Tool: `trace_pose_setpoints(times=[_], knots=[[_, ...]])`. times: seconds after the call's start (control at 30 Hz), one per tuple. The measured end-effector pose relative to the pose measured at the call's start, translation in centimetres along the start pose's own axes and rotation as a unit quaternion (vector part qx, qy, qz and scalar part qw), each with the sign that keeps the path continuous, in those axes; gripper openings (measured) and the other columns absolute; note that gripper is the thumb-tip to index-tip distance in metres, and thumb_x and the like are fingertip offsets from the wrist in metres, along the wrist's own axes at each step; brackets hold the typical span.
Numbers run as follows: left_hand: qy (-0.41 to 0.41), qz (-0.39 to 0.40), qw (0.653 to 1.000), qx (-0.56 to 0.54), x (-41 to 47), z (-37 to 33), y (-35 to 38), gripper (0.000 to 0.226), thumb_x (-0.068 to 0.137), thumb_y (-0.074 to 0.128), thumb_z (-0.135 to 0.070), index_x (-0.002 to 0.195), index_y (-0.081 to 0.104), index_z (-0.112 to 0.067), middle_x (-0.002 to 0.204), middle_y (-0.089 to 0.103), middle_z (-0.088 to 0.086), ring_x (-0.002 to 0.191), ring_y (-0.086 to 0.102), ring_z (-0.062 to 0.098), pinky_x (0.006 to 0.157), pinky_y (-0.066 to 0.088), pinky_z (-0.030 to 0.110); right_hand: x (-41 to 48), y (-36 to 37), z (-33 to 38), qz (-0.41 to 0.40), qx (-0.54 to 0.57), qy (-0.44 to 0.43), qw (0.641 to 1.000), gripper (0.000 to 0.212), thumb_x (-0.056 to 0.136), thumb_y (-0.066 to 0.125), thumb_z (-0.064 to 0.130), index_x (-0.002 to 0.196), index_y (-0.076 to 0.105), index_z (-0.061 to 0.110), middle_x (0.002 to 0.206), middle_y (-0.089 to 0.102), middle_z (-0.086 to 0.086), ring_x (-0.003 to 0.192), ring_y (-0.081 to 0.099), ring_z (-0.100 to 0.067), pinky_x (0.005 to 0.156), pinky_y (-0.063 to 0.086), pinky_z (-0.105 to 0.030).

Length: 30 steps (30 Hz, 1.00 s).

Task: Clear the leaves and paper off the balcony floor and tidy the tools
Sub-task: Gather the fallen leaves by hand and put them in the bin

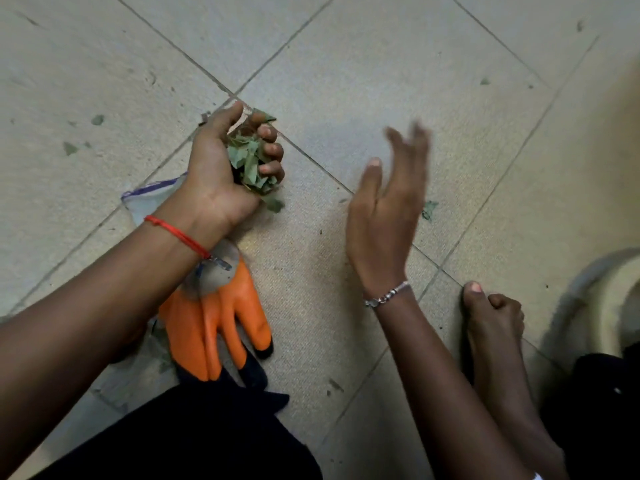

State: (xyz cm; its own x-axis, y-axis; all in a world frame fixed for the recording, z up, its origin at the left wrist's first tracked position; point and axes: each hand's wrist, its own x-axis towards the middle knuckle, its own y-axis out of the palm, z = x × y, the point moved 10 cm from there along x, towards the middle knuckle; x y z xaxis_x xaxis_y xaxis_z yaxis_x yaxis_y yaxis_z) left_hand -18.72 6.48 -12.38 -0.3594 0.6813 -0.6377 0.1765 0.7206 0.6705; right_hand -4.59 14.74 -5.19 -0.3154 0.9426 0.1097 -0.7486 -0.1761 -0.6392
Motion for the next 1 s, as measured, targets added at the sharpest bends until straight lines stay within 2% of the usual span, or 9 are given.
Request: trace_pose_setpoints(times=[0.07, 0.17, 0.3, 0.47, 0.6, 0.67, 0.77, 0.83, 1.0], knots=[[0.0, 0.006, 1.0, -0.016, -0.2, -0.4, -0.1, 0.034, 0.096, 0.038, -0.032, 0.067, 0.047, -0.017, 0.059, 0.046, -0.005, 0.046, 0.044, 0.006, 0.037, 0.029, 0.014, 0.2, -0.8, -4.2, -0.009, -0.154, 0.079, 0.985, 0.059, 0.096, 0.035, 0.041, 0.146, 0.026, 0.011, 0.158, 0.006, -0.014, 0.146, -0.003, -0.024, 0.119, 0.0, -0.038], [0.009, 0.004, 0.999, -0.031, -0.3, -1.3, -0.5, 0.036, 0.096, 0.039, -0.03, 0.064, 0.049, -0.016, 0.058, 0.046, -0.005, 0.045, 0.043, 0.007, 0.036, 0.028, 0.014, -0.5, -0.1, -6.2, 0.012, -0.232, 0.116, 0.966, 0.078, 0.093, 0.032, 0.057, 0.149, 0.01, 0.007, 0.156, -0.003, -0.021, 0.145, -0.01, -0.03, 0.117, -0.008, -0.04], [0.026, 0.006, 0.999, -0.032, -0.7, -2.9, -0.8, 0.035, 0.096, 0.038, -0.028, 0.065, 0.048, -0.016, 0.058, 0.044, -0.006, 0.044, 0.042, 0.006, 0.034, 0.027, 0.014, -0.7, 3.9, -3.1, 0.045, -0.233, 0.043, 0.971, 0.085, 0.091, 0.022, 0.063, 0.149, 0.006, 0.004, 0.157, -0.004, -0.018, 0.146, -0.009, -0.027, 0.118, -0.008, -0.038], [0.046, 0.008, 0.998, -0.047, -1.3, -4.9, -1.3, 0.033, 0.096, 0.038, -0.028, 0.067, 0.048, -0.016, 0.059, 0.043, -0.007, 0.043, 0.041, 0.006, 0.035, 0.026, 0.015, -1.2, 9.9, 2.4, 0.136, -0.181, -0.103, 0.969, 0.075, 0.095, 0.025, 0.054, 0.149, 0.009, 0.005, 0.158, 0.004, -0.014, 0.146, -0.002, -0.022, 0.118, -0.006, -0.032], [0.067, -0.01, 0.996, -0.061, -1.8, -6.5, -1.9, 0.03, 0.094, 0.041, -0.027, 0.068, 0.05, -0.016, 0.059, 0.043, -0.007, 0.044, 0.04, 0.006, 0.035, 0.025, 0.015, -1.9, 12.1, 5.7, 0.26, -0.045, -0.182, 0.947, 0.059, 0.097, 0.028, 0.039, 0.148, 0.022, 0.008, 0.156, 0.02, -0.008, 0.146, 0.009, -0.016, 0.118, 0.001, -0.027], [0.073, -0.02, 0.995, -0.064, -2.0, -7.2, -2.5, 0.031, 0.094, 0.042, -0.027, 0.067, 0.05, -0.015, 0.059, 0.043, -0.007, 0.043, 0.04, 0.006, 0.035, 0.025, 0.015, -2.5, 11.4, 5.6, 0.304, -0.002, -0.204, 0.931, 0.056, 0.098, 0.03, 0.037, 0.147, 0.025, 0.011, 0.156, 0.021, -0.006, 0.145, 0.009, -0.013, 0.118, 0.004, -0.027], [0.069, -0.031, 0.995, -0.066, -2.2, -7.4, -3.2, 0.032, 0.094, 0.041, -0.027, 0.065, 0.05, -0.015, 0.057, 0.043, -0.007, 0.041, 0.039, 0.005, 0.033, 0.024, 0.015, -4.0, 9.4, 3.5, 0.273, -0.164, -0.273, 0.908, 0.072, 0.093, 0.025, 0.058, 0.15, 0.014, 0.017, 0.159, 0.007, -0.003, 0.146, -0.001, -0.013, 0.119, 0.0, -0.034], [0.067, -0.034, 0.995, -0.068, -2.2, -7.3, -3.5, 0.032, 0.095, 0.04, -0.027, 0.066, 0.049, -0.016, 0.056, 0.043, -0.007, 0.04, 0.039, 0.005, 0.032, 0.024, 0.015, -5.0, 9.3, 2.5, 0.257, -0.245, -0.283, 0.891, 0.082, 0.087, 0.02, 0.068, 0.151, 0.01, 0.018, 0.159, 0.004, -0.005, 0.146, -0.003, -0.015, 0.118, -0.002, -0.04], [0.065, -0.034, 0.995, -0.069, -2.1, -7.3, -3.6, 0.032, 0.095, 0.041, -0.028, 0.067, 0.049, -0.016, 0.056, 0.043, -0.007, 0.04, 0.038, 0.004, 0.032, 0.024, 0.014, -3.6, 11.9, 4.3, 0.242, -0.241, -0.26, 0.903, 0.08, 0.088, 0.021, 0.064, 0.151, 0.011, 0.016, 0.159, 0.005, -0.004, 0.146, 0.0, -0.015, 0.116, -0.008, -0.04]])
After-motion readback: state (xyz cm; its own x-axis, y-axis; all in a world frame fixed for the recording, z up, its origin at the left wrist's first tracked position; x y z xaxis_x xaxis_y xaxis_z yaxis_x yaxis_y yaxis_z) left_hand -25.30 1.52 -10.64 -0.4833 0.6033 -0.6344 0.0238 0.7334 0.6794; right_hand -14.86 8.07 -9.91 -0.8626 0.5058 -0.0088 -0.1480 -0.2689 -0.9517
